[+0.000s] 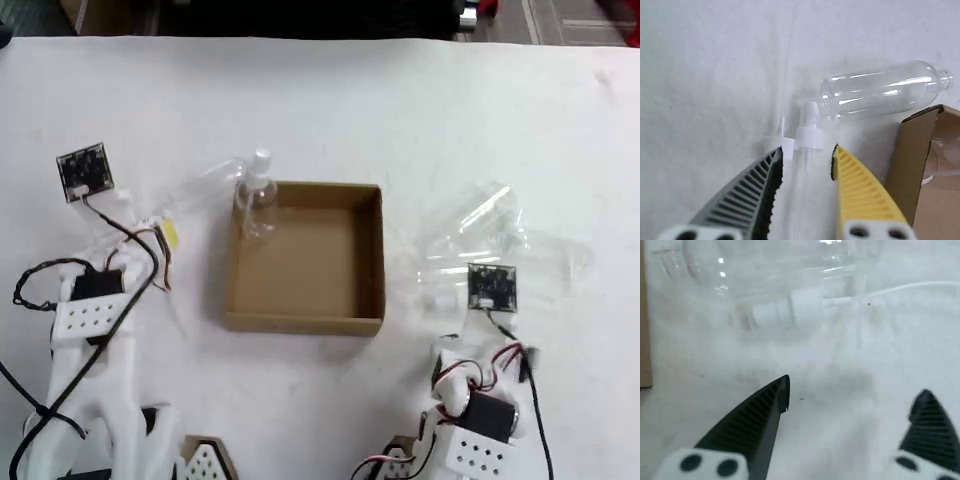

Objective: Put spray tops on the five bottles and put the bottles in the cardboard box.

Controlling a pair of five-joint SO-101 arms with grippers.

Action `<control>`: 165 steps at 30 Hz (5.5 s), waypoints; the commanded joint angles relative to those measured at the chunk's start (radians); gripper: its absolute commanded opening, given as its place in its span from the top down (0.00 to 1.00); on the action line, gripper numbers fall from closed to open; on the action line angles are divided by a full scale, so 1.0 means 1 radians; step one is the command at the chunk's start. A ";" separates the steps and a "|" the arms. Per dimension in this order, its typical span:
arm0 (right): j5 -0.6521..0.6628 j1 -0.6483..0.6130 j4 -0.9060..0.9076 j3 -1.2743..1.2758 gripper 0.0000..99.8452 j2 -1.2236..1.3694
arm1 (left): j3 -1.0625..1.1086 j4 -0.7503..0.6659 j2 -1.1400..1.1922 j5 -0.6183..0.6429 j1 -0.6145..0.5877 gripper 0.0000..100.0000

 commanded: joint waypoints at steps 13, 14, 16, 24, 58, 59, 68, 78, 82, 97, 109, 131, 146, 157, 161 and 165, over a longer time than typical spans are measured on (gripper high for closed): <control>0.002 -0.030 0.007 0.009 0.75 0.002 | -0.003 -0.026 -0.008 0.006 0.005 0.85; 0.002 -0.030 0.007 0.009 0.75 0.002 | -0.003 -0.026 -0.012 0.006 0.005 0.85; 0.002 -0.030 0.007 0.009 0.75 0.002 | -0.005 -0.026 -0.012 0.008 0.005 0.85; 0.005 -0.030 0.007 0.009 0.75 0.002 | -0.035 -0.061 -0.013 0.100 -0.170 0.85; 0.002 -0.035 0.007 0.009 0.75 0.002 | -0.516 0.402 0.013 -0.506 0.203 0.83; 0.002 -0.035 0.007 0.009 0.75 0.002 | -0.580 0.450 0.039 -0.528 0.203 0.82; 0.002 -0.031 0.007 0.009 0.75 0.002 | -1.243 0.847 0.630 -0.835 0.163 0.78; 0.002 -0.035 0.007 0.009 0.75 0.002 | -1.900 0.996 1.244 -0.928 0.142 0.78; 0.002 -0.036 0.007 0.009 0.75 0.002 | -2.104 1.039 1.419 -0.930 0.116 0.72; 0.002 -0.036 0.007 0.009 0.75 0.002 | -2.559 1.082 1.871 -0.977 0.120 0.69; 0.002 -0.036 0.007 0.009 0.75 0.002 | -2.691 1.112 1.962 -0.977 0.119 0.86; 0.003 -0.033 0.007 0.009 0.75 0.002 | -2.199 1.200 1.021 -0.565 -0.062 0.96; 0.003 -0.030 -0.001 0.009 0.75 -0.001 | -1.254 1.128 -0.094 -0.351 0.159 0.96; 0.002 -0.030 -0.001 0.009 0.75 -0.001 | -0.407 0.519 -0.831 -0.199 0.199 0.96; 0.003 -0.030 -0.001 0.009 0.75 -0.001 | -0.233 0.371 -0.908 -0.196 0.209 0.96; 0.005 -0.030 -0.001 0.009 0.75 -0.001 | -0.077 0.170 -0.900 -0.181 0.211 0.96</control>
